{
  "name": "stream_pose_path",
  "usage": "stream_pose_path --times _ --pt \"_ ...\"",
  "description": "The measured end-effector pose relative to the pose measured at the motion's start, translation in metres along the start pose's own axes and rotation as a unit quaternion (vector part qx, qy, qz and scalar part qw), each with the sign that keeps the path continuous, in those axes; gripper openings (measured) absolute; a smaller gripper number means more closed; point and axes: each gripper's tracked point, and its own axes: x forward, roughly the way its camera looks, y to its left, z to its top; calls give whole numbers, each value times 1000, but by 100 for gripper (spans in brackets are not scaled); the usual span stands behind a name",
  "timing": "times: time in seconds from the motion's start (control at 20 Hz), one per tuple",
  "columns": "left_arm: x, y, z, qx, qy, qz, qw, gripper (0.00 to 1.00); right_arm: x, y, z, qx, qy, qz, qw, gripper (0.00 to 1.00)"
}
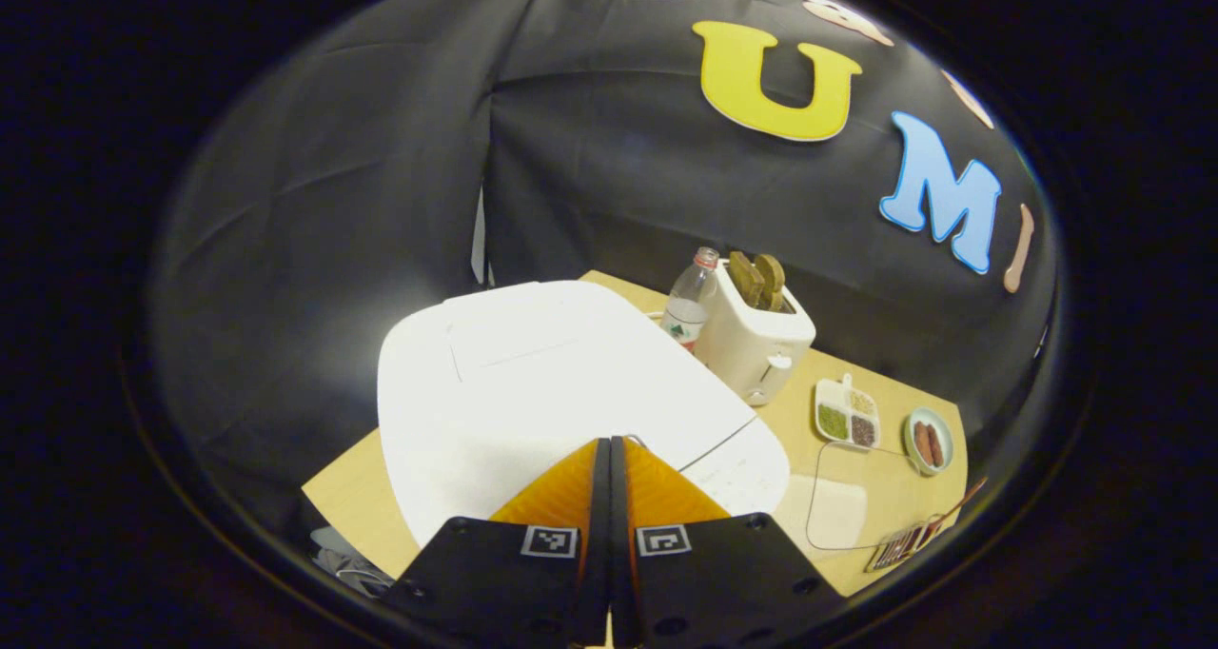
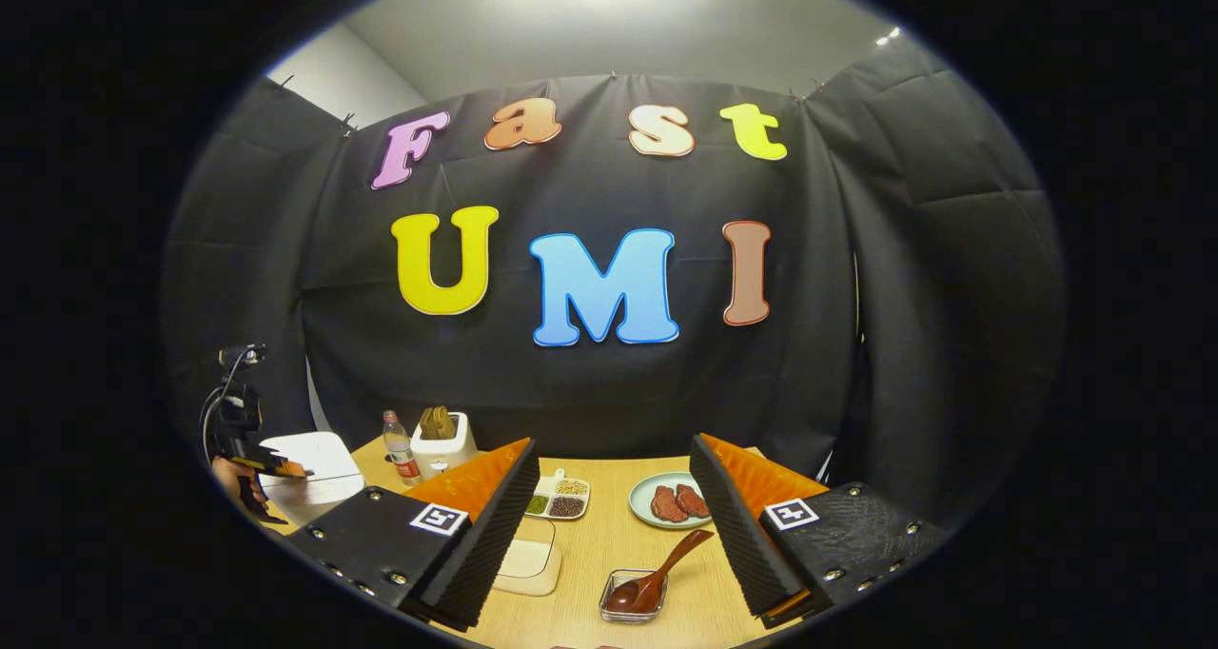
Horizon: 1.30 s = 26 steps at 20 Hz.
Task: Close the left gripper, press the button to open the rice cooker; take a wooden spoon from the chopstick holder with the right hand, scoop a spoonful of rice and pour it into the rice cooker, then put the wooden spoon back into the chopstick holder.
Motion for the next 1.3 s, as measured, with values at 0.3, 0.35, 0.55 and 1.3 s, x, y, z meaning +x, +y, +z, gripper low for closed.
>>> stream_pose_path --times 0.3,0.35,0.55,1.3 --pt "-81 -23 103 26 -181 12 983 32 4 -3 -5 -1 -1 2 1000 97" --pt "-99 -31 115 24 -199 5 980 53 5 -2 -7 -1 1 5 1000 98" --pt "-154 -56 137 41 -274 -31 960 96 9 4 -6 5 -7 29 1000 98" --pt "-194 -158 63 134 -265 -117 948 91 54 -86 -133 34 141 -40 989 98"
